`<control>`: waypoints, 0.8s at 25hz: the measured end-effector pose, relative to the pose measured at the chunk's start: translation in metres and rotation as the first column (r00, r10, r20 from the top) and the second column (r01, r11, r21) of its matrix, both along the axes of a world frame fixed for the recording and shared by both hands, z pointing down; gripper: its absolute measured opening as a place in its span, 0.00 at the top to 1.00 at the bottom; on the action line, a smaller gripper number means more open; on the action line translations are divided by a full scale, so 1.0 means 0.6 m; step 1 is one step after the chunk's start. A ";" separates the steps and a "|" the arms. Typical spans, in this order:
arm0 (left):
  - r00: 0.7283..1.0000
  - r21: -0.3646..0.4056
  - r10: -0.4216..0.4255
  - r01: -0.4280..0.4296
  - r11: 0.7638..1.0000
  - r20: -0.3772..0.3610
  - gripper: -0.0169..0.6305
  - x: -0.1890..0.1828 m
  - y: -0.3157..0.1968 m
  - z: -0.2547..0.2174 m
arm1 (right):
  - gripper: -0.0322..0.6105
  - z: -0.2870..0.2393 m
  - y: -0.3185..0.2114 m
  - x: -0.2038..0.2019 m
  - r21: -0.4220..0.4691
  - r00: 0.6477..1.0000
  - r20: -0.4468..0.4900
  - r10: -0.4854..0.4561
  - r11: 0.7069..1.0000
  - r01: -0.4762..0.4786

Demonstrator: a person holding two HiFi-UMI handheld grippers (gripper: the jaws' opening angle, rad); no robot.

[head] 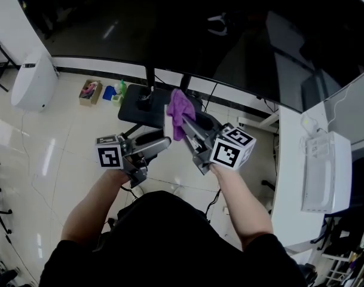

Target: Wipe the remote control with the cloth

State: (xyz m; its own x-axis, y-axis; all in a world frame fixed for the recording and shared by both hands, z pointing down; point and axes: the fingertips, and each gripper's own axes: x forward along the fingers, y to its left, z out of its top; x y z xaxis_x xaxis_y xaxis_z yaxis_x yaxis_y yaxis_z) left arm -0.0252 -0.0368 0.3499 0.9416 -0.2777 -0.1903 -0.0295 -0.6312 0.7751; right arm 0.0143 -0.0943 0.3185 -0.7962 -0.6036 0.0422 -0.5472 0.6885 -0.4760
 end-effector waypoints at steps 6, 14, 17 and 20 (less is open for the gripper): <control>0.956 0.087 -0.124 0.105 0.991 0.266 0.63 -0.005 -0.032 0.069 | 0.79 0.025 -0.014 0.051 0.088 0.971 -0.171 0.166 0.984 -0.153; 0.449 0.251 -0.345 0.258 0.933 0.824 0.63 -0.034 -0.179 0.368 | 0.79 0.173 0.027 0.108 0.165 0.770 -0.568 0.290 0.957 -0.238; 0.388 0.194 -0.301 0.291 0.937 0.871 0.63 -0.003 -0.227 0.461 | 0.79 0.224 0.057 0.114 0.094 0.750 -0.615 0.245 0.966 -0.239; 0.318 0.153 -0.261 0.329 0.932 0.911 0.63 0.005 -0.291 0.570 | 0.79 0.272 0.062 0.133 0.032 0.743 -0.634 0.215 0.967 -0.252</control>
State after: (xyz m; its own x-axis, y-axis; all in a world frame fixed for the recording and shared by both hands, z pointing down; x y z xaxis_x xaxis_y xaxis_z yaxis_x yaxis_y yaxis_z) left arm -0.0220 -0.2114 0.6922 0.3778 -0.5528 0.7428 -0.9060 -0.3862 0.1734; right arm 0.0938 -0.0570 0.4816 -0.4131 -0.7491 0.5179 -0.8752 0.4838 0.0017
